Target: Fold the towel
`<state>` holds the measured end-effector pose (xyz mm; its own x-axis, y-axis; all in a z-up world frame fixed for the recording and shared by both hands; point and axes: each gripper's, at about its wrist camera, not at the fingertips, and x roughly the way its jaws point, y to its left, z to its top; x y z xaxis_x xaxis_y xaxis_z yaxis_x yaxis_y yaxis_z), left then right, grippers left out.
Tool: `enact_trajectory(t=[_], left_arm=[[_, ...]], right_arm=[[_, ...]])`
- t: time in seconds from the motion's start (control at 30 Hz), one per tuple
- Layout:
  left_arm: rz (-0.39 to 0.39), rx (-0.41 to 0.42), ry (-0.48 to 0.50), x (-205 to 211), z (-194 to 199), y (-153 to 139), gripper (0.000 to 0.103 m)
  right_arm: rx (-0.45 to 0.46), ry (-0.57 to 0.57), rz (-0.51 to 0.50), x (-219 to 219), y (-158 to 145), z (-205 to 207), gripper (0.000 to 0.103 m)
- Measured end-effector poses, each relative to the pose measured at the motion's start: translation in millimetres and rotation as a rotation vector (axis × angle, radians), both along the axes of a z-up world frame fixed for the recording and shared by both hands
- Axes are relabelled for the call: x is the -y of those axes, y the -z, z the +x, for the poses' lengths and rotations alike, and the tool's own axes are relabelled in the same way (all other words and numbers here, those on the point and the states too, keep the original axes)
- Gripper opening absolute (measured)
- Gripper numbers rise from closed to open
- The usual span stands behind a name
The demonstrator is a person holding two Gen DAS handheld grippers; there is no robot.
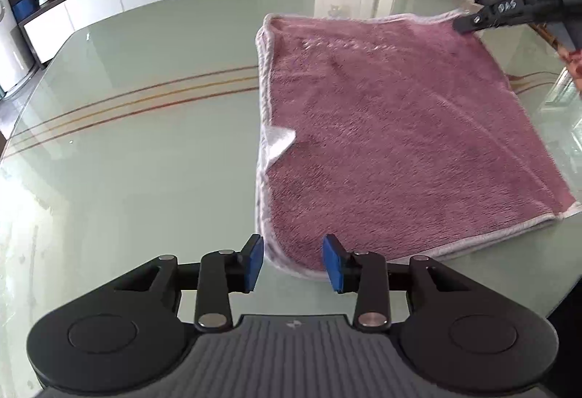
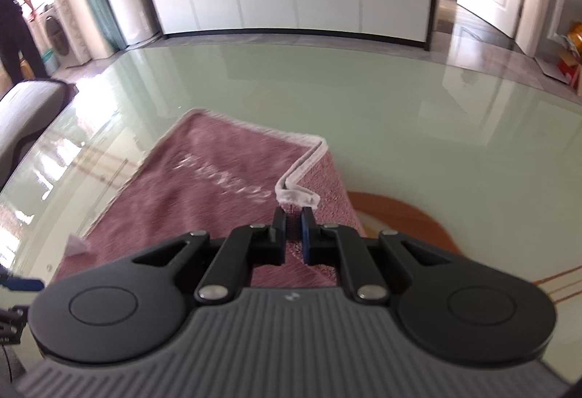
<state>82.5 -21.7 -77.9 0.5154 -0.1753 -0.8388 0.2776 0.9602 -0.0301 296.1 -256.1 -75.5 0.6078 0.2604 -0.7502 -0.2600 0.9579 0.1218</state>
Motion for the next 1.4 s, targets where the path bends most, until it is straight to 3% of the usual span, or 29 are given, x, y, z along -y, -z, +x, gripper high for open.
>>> enact_trajectory(t=[0.17, 0.4, 0.67, 0.8, 0.93, 1.0, 1.17, 1.23, 1.4], left_arm=[[-0.026, 0.05, 0.116, 28, 10, -21, 0.051], [-0.107, 0.009, 0.256, 67, 43, -20, 0.051], [-0.146, 0.018, 0.39, 118, 70, -11, 0.054], [-0.146, -0.009, 0.346, 144, 83, 7, 0.053], [-0.227, -0.016, 0.265, 152, 90, 20, 0.053], [-0.23, -0.012, 0.258, 160, 90, 25, 0.053], [-0.198, -0.004, 0.246, 176, 90, 35, 0.053], [-0.2, 0.001, 0.242, 178, 90, 35, 0.053], [-0.234, -0.017, 0.218, 182, 97, 36, 0.054]], right_arm=[[-0.016, -0.042, -0.002, -12, 5, -13, 0.008], [-0.057, -0.104, -0.001, -24, 28, -31, 0.008], [-0.089, -0.132, 0.141, -19, 34, -35, 0.008], [-0.091, -0.143, 0.202, -13, 27, -37, 0.008], [-0.118, -0.164, 0.224, -13, 25, -36, 0.009], [-0.14, -0.167, 0.226, -14, 26, -34, 0.009], [-0.182, -0.156, 0.232, -9, 28, -30, 0.024], [-0.174, -0.139, 0.246, -4, 26, -31, 0.038], [-0.119, -0.078, 0.246, 9, 17, -40, 0.039]])
